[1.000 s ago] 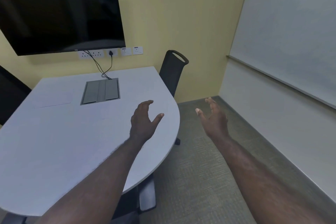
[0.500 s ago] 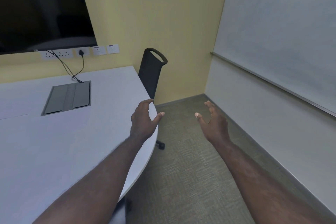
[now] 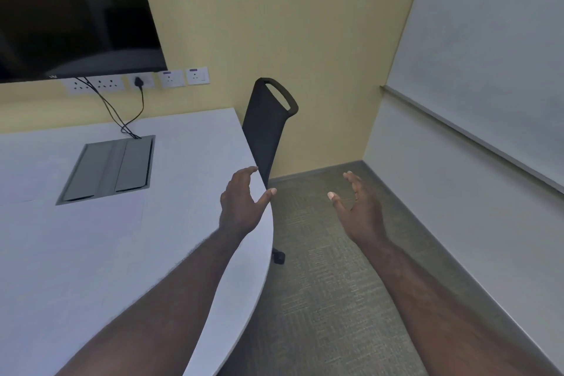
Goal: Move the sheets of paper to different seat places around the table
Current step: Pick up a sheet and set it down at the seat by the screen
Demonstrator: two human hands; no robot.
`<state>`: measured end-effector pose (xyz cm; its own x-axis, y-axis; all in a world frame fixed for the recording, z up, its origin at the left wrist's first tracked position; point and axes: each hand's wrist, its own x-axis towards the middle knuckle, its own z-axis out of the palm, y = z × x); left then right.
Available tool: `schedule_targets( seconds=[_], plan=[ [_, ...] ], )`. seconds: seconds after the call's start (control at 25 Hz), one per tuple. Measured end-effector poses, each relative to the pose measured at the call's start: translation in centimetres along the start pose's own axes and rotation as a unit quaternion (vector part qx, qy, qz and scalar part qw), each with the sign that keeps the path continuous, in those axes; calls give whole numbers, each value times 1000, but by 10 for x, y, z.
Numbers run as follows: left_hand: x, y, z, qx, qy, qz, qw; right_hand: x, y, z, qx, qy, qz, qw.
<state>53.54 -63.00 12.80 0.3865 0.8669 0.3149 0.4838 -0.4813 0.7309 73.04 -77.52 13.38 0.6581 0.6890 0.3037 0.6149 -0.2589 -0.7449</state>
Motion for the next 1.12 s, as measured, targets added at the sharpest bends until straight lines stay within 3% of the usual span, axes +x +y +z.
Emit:
schedule_targets(
  seconds=[0.28, 0.64, 1.12],
  plan=[
    [79, -17, 28, 29, 23, -24, 999, 98, 10, 33, 21, -22, -16, 999],
    [167, -25, 64, 33, 102, -106, 989, 252, 7, 92, 48, -89, -146, 984],
    [203, -95, 26, 65, 225, -208, 950, 323, -42, 223, 121, -212, -238, 940]
  ],
)
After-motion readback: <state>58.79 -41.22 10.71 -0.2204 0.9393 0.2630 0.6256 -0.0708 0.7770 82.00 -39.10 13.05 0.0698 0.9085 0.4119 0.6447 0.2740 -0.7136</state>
